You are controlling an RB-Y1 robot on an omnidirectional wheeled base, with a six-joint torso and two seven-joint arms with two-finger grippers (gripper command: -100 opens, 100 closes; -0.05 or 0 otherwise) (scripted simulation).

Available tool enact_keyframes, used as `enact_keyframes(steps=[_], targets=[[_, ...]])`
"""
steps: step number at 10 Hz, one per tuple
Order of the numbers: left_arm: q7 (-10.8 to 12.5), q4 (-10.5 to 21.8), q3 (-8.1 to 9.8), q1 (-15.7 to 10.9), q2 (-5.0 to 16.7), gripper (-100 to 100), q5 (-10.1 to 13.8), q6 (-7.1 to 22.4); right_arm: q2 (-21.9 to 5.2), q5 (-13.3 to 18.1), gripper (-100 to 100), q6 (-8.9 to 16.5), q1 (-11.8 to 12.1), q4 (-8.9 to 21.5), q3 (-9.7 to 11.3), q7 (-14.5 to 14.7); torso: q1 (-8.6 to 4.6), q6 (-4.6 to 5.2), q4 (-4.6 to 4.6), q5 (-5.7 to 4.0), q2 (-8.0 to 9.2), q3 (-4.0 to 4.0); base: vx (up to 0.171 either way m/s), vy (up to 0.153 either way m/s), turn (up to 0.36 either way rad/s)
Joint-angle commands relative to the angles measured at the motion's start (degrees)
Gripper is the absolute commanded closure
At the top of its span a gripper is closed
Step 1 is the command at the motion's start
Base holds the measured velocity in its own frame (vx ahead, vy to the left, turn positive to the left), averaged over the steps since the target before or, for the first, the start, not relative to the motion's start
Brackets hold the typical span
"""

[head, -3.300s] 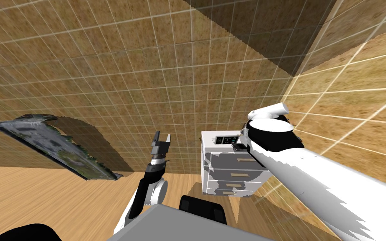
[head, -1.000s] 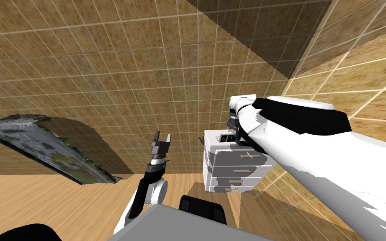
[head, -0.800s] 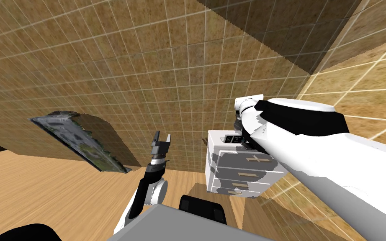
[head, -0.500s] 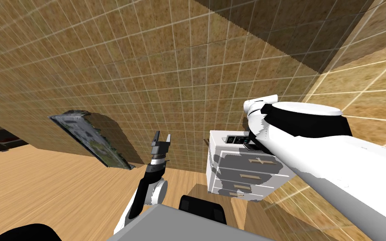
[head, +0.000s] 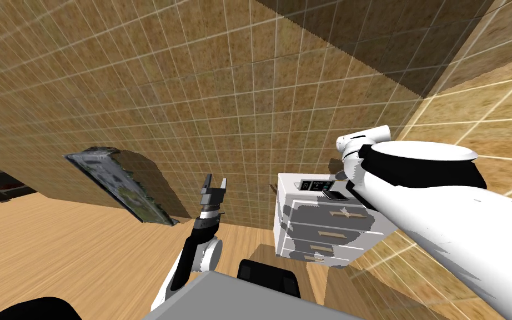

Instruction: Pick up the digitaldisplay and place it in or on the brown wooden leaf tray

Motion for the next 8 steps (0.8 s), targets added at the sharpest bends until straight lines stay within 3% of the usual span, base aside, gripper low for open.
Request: enact_keyframes(steps=[1,2,4,5,8], targets=[[0.0,0.0,0.0,0.0,0.0,0,0.0,0.0,-2.21,2.86,-100,0.07,2.86,-2.86,0.64,2.86,0.0,0.0,0.0,0.0,0.0,0.0,0.146,-0.165,-0.368],[0.0,-0.01,0.02,0.03,0.01,0,0.0,-0.01,-2.21,4.57,-100,0.07,3.8,-4.89,0.64,3.32,-0.6,0.16,-0.05,-0.14,-0.37,-0.18,0.253,-0.14,-0.432],[0.0,0.0,0.02,0.04,0.01,0,0.0,-0.01,-2.21,8.1,-100,0.07,7.45,-8.57,0.64,3.32,-0.39,0.12,-0.23,-0.15,-0.97,-0.56,0.247,0.003,-0.341],[0.0,0.0,0.01,0.02,0.01,0,0.0,-0.01,-2.21,9.94,-100,0.07,9.03,-11.27,0.64,3.32,-0.12,-0.01,-0.23,-0.06,-0.78,-0.49,0.054,0.022,0.025],[0.0,0.0,0.0,-0.01,0.0,0,0.0,0.0,-2.21,14.84,-100,0.07,13.78,-11.27,0.64,3.32,-0.13,-0.01,0.01,-0.05,0.11,0.05,-0.026,-0.002,0.012]])
